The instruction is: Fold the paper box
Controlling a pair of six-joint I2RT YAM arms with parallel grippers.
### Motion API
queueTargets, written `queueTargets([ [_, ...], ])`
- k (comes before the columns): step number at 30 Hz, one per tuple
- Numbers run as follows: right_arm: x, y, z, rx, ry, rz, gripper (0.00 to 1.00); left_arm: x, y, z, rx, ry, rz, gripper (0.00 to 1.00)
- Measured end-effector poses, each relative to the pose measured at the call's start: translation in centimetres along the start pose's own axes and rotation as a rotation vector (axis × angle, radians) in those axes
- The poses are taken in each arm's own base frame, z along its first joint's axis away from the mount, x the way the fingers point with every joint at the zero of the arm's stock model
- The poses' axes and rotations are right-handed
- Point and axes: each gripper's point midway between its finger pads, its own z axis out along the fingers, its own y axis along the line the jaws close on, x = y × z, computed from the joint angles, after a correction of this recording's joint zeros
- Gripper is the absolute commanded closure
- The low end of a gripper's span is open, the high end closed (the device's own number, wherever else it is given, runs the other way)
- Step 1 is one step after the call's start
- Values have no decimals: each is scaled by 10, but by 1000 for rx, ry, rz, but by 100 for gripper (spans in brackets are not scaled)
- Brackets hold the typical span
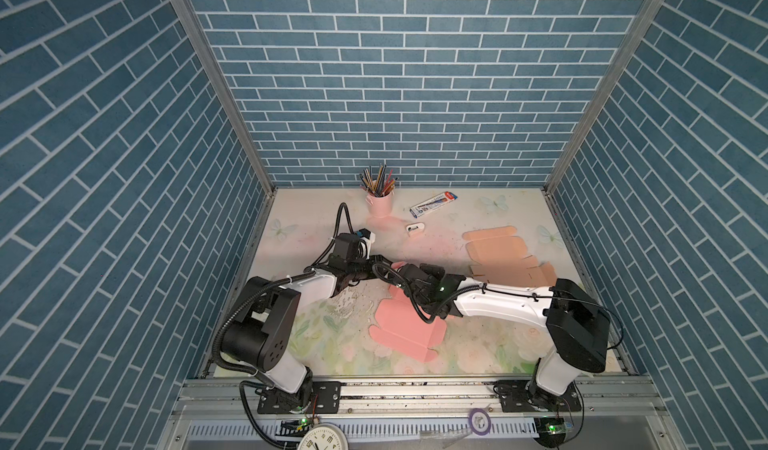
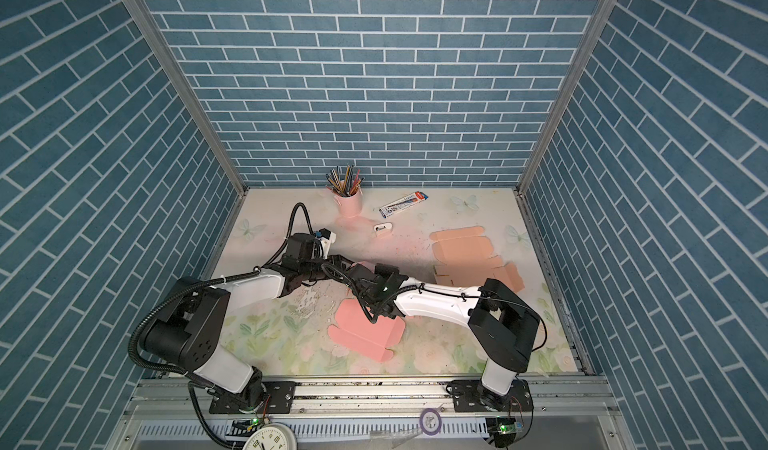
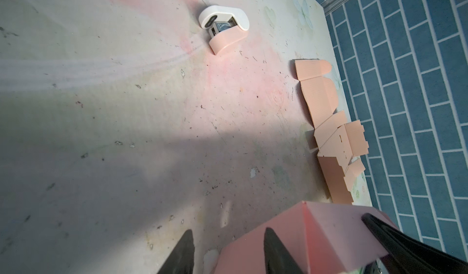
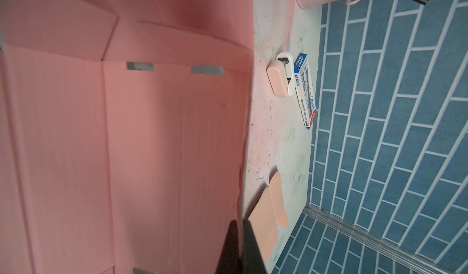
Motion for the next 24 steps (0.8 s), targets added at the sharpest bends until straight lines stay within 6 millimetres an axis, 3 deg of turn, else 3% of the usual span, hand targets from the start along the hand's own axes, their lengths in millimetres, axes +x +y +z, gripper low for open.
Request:
queueTargets([
  [13, -3, 7, 0, 67, -45, -62, 100, 42, -3, -14, 15, 34, 6, 54],
  [24, -11, 8, -21, 119, -132, -96, 100, 55, -5, -29, 19, -16, 44, 52],
])
